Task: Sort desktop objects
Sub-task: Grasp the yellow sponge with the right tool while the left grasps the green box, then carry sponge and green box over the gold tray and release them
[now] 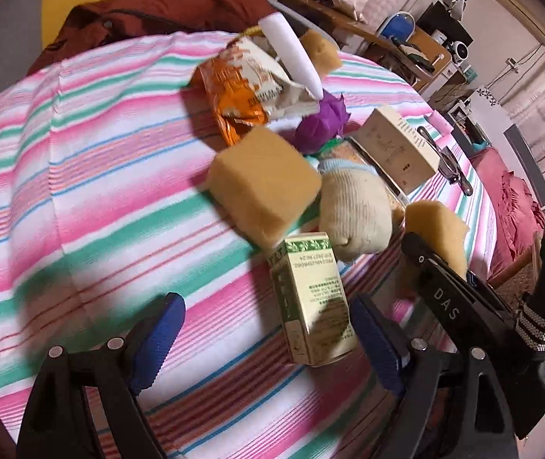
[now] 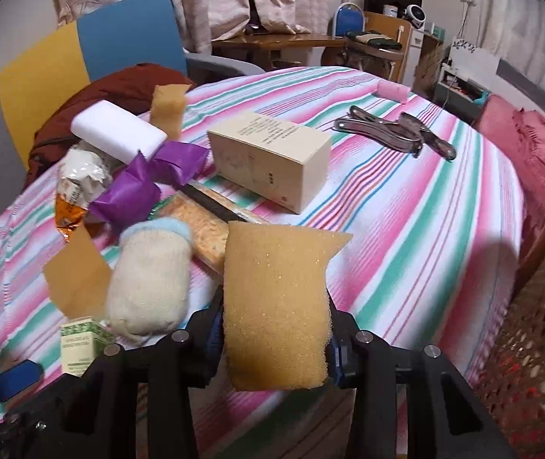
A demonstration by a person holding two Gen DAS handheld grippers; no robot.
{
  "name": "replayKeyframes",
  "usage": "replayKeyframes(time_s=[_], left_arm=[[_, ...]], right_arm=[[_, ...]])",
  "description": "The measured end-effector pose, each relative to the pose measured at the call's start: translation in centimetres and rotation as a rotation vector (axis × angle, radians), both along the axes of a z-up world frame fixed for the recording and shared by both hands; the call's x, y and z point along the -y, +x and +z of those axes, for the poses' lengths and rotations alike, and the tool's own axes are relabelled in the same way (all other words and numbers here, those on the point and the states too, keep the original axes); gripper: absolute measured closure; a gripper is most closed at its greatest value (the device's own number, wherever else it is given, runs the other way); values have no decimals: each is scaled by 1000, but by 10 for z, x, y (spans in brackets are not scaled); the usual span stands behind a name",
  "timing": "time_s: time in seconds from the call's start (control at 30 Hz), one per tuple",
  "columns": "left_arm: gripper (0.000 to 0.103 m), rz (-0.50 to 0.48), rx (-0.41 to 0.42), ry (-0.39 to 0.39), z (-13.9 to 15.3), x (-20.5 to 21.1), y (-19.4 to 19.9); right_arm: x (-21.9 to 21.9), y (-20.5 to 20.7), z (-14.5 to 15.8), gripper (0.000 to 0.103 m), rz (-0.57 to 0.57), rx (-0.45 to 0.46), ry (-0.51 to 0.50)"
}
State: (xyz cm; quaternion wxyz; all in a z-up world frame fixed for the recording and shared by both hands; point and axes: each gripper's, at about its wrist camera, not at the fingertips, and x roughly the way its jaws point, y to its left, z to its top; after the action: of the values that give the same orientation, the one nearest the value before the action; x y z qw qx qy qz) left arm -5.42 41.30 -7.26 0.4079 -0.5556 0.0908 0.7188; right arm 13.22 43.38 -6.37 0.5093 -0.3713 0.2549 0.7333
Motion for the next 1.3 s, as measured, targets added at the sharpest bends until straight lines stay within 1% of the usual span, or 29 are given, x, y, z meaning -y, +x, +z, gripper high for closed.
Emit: replayKeyframes(time_s=[0.07,0.1,0.2,0.23,0.3,0.33,0.37,0.4,0.47,0.5,0.53,0.57,0.67,0.73,0.83,0.9,0.97,1.17,1.3], left_arm=[[14,-16,-19,-5,0,-4,4],[17,-25,-34,-9,0,-6,7],[17,-30,-63,-33,-1,-14,7],[17,-36,-73,-57,-3,-17,7],[20,-56,-148,-116,-5,-23,10],[23,-65,-179,-141,-6,-26,13],[32,-70,-210,-165,-6,-28,15],[42,-64,-232,-171,-6,-27,15],[50,-47,-233,-157,-5,-21,13],[58,-43,-229,-144,-4,-16,11],[64,-35,-228,-138,-3,-11,9],[73,-27,-226,-135,-3,-6,7],[73,-2,-165,-75,-2,14,3],[73,-2,-161,-55,-1,26,8],[74,-18,-182,-31,0,39,20],[74,-3,-162,-3,0,52,22],[74,20,-130,20,0,64,14],[74,61,-79,50,1,91,14],[74,68,-78,57,4,107,25]], right_arm=[[-1,0,0,60,-6,8,5],[-1,1,1,60,-6,3,6],[-2,2,1,60,-20,7,8],[-2,2,1,60,-17,3,8],[-2,3,2,60,-21,-3,7],[-2,2,2,60,-22,3,8],[-2,2,2,60,-18,6,8],[-1,2,2,60,-15,1,8],[2,2,4,60,0,-20,11],[3,1,4,60,7,-29,12],[5,1,4,60,18,-41,6],[7,0,3,60,30,-49,-1],[16,-5,-1,60,72,-64,-15],[25,-7,-2,60,98,-55,-4],[36,-7,-1,60,132,-58,-3],[44,-7,0,60,147,-70,-10],[50,-7,2,60,165,-87,-26],[74,-9,7,60,229,-110,-43],[94,-10,12,60,313,-158,-62]])
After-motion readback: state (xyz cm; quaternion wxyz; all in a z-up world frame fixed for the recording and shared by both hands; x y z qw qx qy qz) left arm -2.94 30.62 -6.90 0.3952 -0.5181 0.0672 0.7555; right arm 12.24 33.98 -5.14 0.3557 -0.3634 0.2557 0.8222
